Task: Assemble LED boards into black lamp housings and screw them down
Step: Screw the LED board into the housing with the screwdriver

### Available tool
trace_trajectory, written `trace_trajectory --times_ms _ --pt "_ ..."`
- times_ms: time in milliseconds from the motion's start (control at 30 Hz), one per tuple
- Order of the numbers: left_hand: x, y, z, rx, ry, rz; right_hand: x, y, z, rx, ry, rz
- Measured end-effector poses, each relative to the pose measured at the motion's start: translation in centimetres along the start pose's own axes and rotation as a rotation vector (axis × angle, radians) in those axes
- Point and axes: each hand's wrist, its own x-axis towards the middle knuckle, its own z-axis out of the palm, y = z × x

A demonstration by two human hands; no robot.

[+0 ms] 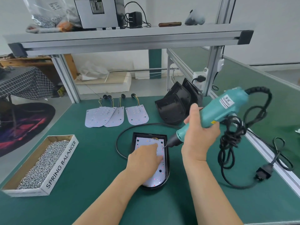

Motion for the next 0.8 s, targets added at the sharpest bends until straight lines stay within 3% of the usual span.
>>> trace_trajectory --times_ms 100,167,233,300,500,733,800 --pt "-0.4 -0.4 -1.4 -0.435 -0.015 -0.132 -0.8 -0.3 -1.1 0.042 0.128 0.126" --pt "-0.9 -0.9 -2.0 -0.929 -0.063 -0.309 -1.0 -0.4 -1.5 0.075 0.185 0.202" --pt "-1.7 -1.2 -2.6 -1.370 -0.127 -0.378 -1.1 -0.8 -1.7 0.113 0.205 0.245" --pt "-2.4 -1.5 -3.0 -1.566 -0.174 -0.376 -1.3 -1.1 -1.9 0.147 0.209 0.265" --pt "-3.8 -1.4 -3.2 -1.734 -0.197 -0.300 -1.5 -2.0 -1.8 0.235 0.207 0.317" --pt "-4.3 -0.7 -3.0 -1.608 -0.215 -0.305 -2.2 -2.5 -1.9 0.284 0.191 0.328" --pt "-4.3 -0.5 -3.0 -1.694 -0.226 -0.354 -2.3 -2.5 -2.0 0.305 0.195 0.323"
